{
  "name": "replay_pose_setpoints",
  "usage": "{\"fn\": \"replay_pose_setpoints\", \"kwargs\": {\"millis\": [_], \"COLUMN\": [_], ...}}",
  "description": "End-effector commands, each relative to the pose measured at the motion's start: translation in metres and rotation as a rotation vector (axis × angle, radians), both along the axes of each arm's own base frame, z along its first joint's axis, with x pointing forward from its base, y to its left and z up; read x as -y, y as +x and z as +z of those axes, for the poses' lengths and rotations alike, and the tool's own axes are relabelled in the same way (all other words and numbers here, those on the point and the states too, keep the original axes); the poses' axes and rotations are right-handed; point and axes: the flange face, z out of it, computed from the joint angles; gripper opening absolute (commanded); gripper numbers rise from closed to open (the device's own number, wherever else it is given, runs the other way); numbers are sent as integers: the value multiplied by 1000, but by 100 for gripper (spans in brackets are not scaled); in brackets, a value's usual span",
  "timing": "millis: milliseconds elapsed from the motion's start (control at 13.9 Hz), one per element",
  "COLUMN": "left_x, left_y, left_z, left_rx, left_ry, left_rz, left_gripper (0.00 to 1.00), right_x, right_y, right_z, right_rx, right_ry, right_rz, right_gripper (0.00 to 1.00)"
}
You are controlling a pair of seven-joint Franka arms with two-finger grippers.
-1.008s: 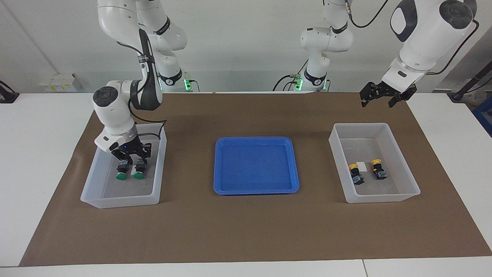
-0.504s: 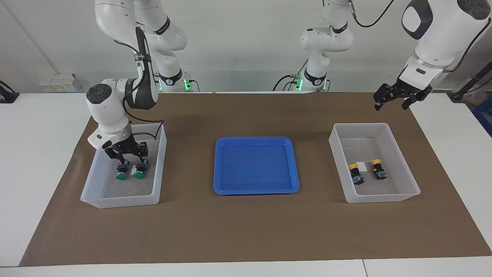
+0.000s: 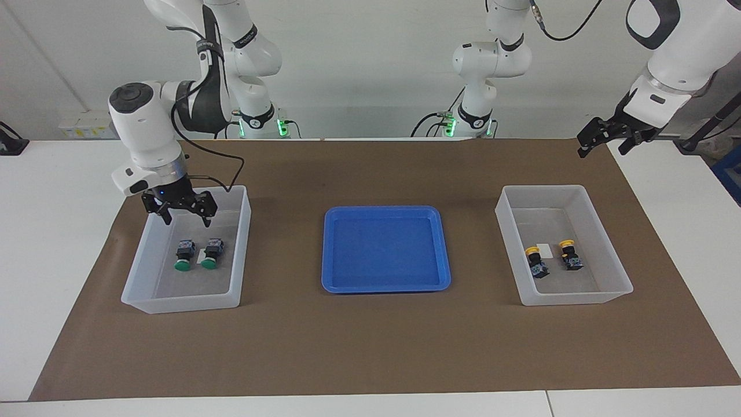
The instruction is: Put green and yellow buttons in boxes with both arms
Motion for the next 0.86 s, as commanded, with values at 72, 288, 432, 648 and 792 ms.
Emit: {"fn": "replay_pose_setpoints", "kwargs": {"millis": [72,288,432,648,792], "left_x": [-2,0,-1,-2,0], "left_y": [14,19,21,18,16], "left_z": [9,13,10,3,-2], "left_rx": [-35,24,45,56,71], "left_ry": [-5,-25,-28,-29,-30], "left_rz": [3,-35,-34,-33,-39], "left_gripper": [100,100,100,100,100], "right_x": [-3,-7,-7,-4,-4], "right_y": [2,5,6,-2,0], "right_z": [68,108,134,167,178], "right_rx": [-19,-3,-24,-64,-87], "right_ry": [34,113,115,98,78], "right_rz": [-36,-63,-61,-60,-54], "right_gripper": [100,100,100,100,100]}}
